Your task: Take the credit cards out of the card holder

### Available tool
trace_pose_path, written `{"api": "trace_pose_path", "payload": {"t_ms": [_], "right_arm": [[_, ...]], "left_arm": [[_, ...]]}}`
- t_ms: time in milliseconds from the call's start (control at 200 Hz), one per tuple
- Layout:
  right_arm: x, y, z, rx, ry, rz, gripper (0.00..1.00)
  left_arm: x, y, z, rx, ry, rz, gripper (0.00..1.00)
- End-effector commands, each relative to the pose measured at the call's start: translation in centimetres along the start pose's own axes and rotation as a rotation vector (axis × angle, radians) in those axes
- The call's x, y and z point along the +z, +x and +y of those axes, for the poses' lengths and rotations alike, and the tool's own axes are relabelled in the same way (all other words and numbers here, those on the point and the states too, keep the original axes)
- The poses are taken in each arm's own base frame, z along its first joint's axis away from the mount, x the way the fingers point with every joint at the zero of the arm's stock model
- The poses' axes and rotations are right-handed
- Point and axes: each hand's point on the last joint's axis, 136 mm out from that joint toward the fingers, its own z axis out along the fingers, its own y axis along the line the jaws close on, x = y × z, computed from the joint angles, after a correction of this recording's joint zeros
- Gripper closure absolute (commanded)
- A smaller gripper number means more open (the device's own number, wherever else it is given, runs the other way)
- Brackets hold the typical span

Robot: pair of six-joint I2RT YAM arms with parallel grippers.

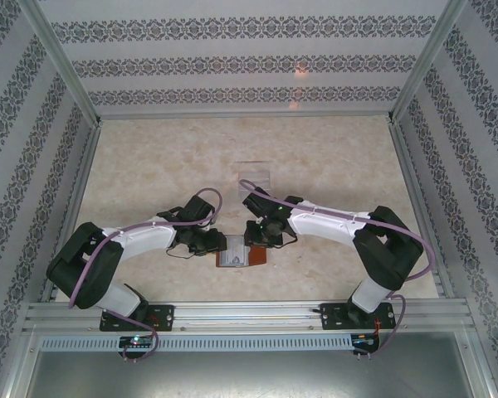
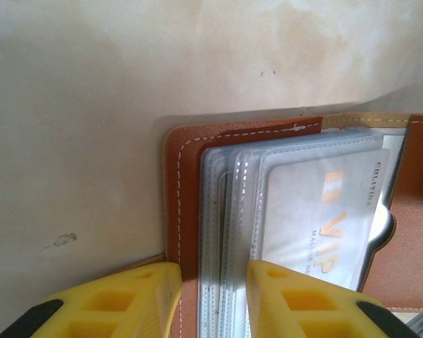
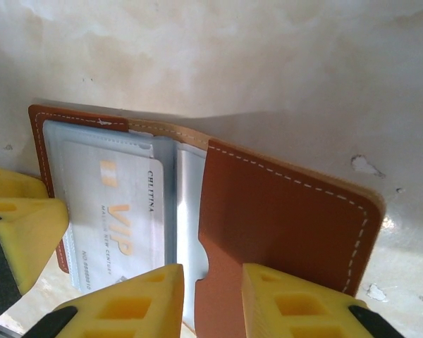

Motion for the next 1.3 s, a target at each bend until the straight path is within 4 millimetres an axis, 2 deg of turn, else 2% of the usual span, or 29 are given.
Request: {"api": "trace_pose_path", "payload": {"t_ms": [0, 210, 430, 650, 974, 1294], "right_arm": [[0.4, 0.1, -0.1, -0.009, -0.011, 0.017, 0.72], [0.7, -0.2, -0.5, 0.018, -0.023, 0.013, 0.73], [1.4, 0.0, -0.6, 0.038, -0.024, 0.03, 0.73], [1.1, 0.0, -0.8, 0.046, -0.024, 0.013, 0.73], [-0.1, -0.7, 0.7, 0.027, -0.086, -0.016, 0.73], [-0.4, -1.0, 1.6, 0.025, -0.14, -0.033, 0.74]], "left_arm": [[1.7, 3.5, 3.5, -0.066, -0.095, 0.126, 0.67], [1.6, 3.4, 2.8, -0.067, -0.073, 0.129, 0.69], [1.3, 3.8, 3.1, -0.073, -0.076, 0.129, 0.69], [1.3, 3.9, 3.1, -0.076, -0.071, 0.132, 0.7], [1.1, 3.7, 2.9, -0.072, -0.055, 0.107, 0.7], [-0.4, 2.5, 0.9, -0.048, 0.001, 0.054, 0.7]]}}
